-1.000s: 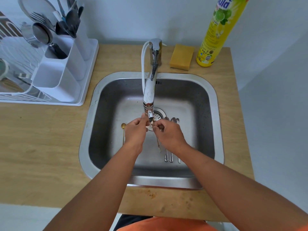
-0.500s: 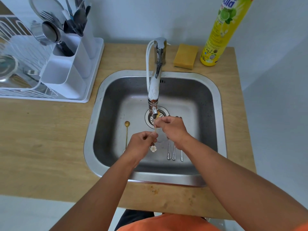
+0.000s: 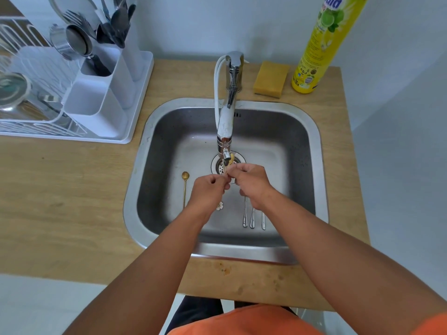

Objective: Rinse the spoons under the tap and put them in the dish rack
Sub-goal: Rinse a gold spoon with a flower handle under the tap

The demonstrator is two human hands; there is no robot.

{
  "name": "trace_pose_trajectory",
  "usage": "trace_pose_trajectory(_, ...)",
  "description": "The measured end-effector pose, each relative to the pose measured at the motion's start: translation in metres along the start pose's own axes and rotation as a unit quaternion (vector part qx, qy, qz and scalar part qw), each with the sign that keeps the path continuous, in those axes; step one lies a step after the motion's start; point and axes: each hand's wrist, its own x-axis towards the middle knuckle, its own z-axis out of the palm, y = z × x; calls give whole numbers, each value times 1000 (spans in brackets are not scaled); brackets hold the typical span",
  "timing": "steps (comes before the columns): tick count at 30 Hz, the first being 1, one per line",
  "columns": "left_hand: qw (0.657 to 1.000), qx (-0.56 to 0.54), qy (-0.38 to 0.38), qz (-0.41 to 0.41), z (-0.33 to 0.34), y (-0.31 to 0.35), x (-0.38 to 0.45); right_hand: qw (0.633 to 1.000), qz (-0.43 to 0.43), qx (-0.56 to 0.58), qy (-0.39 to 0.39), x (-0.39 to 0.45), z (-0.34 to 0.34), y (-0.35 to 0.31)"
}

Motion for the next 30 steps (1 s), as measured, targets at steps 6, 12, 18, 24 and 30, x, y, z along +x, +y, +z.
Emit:
trace_pose_trajectory(6,1000,15,-3,-5,-5,-7,-8,999,16,38,36,19,-2,-12)
trace_pose_trajectory(12,999,-9,5,-51,-13,-14,-9,999,19,39,30,17,4,-5)
trace_pose_trajectory(18,995,-55,-10,-88,-10,-4,1,998,41,48,-5,8,8,10)
trace_pose_trajectory(24,991,-63,-31,-113,-15,-12,1,997,46,58,-31,12,1,6)
trace_pose_trajectory(30,996,-16,-20,-80,-13,-6,-2,983,63,160,-64,15,-3,2)
